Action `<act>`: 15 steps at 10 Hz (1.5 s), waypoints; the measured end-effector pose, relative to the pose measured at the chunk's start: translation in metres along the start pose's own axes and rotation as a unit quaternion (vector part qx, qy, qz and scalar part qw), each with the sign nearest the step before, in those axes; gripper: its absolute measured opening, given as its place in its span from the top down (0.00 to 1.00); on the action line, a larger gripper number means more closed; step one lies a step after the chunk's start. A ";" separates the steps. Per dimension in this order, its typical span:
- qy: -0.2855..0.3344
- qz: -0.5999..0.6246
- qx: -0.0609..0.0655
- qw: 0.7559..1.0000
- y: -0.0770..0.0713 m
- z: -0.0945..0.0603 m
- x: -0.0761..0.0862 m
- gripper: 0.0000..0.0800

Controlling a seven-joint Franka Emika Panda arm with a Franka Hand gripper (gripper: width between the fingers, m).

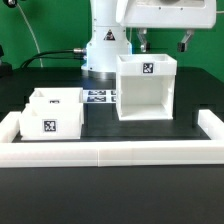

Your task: Assemble drawer

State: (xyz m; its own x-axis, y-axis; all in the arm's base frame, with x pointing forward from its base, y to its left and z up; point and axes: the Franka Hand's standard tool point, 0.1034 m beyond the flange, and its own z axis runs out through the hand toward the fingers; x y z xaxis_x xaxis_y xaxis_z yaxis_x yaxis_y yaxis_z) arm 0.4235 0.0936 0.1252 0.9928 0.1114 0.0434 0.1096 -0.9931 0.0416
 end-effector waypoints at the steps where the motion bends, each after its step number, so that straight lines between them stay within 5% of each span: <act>1: -0.005 0.022 0.001 1.000 -0.003 0.005 -0.002 0.19; 6: 0.002 0.029 0.016 0.999 -0.013 0.027 -0.003 0.19; 9: 0.002 0.029 0.017 0.999 -0.013 0.027 -0.003 0.69; 10: 0.002 0.029 0.017 0.999 -0.013 0.027 -0.003 0.69; 11: 0.002 0.029 0.017 0.999 -0.013 0.027 -0.003 0.90; 15: 0.002 0.029 0.017 0.999 -0.013 0.027 -0.003 0.95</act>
Offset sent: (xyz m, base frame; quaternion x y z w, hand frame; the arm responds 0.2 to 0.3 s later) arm -0.0017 0.0053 -0.0151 0.0119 0.0225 -0.0021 0.9997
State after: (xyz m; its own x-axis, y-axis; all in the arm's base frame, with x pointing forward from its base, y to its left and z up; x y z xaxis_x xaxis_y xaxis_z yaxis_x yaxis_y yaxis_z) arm 0.4207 0.1050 0.0977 0.9974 0.0529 0.0491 0.0527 -0.9986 0.0050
